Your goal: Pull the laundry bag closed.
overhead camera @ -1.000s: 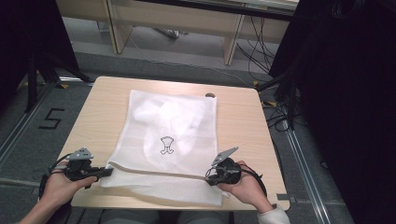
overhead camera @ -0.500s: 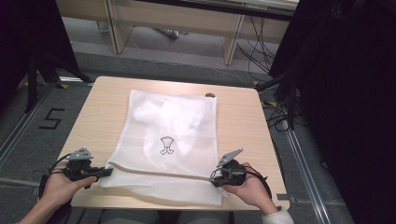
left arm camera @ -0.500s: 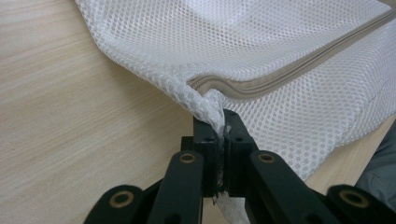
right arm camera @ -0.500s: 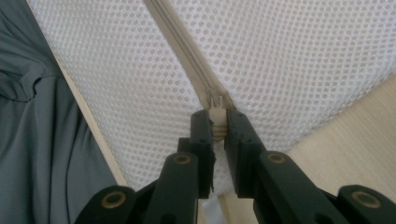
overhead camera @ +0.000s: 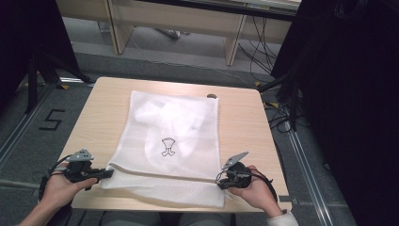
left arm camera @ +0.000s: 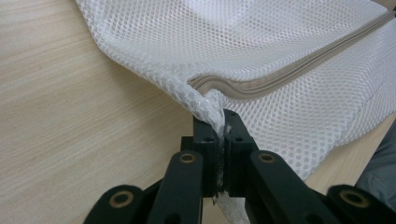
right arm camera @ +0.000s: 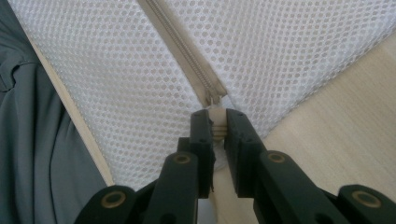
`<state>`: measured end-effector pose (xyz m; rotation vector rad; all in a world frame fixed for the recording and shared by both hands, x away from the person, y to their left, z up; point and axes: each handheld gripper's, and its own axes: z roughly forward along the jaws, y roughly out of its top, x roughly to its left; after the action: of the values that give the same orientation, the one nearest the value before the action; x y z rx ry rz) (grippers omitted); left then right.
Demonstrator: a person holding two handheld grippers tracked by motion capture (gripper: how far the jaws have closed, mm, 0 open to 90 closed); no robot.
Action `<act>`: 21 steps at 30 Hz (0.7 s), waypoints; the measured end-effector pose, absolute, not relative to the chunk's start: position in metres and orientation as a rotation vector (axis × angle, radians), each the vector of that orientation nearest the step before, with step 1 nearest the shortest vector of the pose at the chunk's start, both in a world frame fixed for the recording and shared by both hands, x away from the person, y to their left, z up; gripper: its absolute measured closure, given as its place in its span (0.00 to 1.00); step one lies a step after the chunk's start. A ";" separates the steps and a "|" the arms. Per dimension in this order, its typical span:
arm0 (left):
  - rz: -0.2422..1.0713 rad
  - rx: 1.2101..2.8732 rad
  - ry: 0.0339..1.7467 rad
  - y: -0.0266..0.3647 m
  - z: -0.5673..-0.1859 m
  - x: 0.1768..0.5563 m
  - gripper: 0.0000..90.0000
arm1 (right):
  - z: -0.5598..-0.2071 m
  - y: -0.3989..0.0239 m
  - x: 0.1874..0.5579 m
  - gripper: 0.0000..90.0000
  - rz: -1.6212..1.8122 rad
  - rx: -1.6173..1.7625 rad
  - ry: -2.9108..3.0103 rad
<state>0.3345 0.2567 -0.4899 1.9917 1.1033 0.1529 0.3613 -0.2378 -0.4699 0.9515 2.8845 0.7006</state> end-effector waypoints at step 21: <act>0.401 1.978 1.163 0.267 -0.483 0.332 0.51 | -0.464 -0.243 0.364 0.61 0.944 1.135 2.665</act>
<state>0.3322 0.2675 -0.4830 1.9776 1.1626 0.4010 0.3641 -0.2432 -0.4636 1.1345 2.6647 0.9444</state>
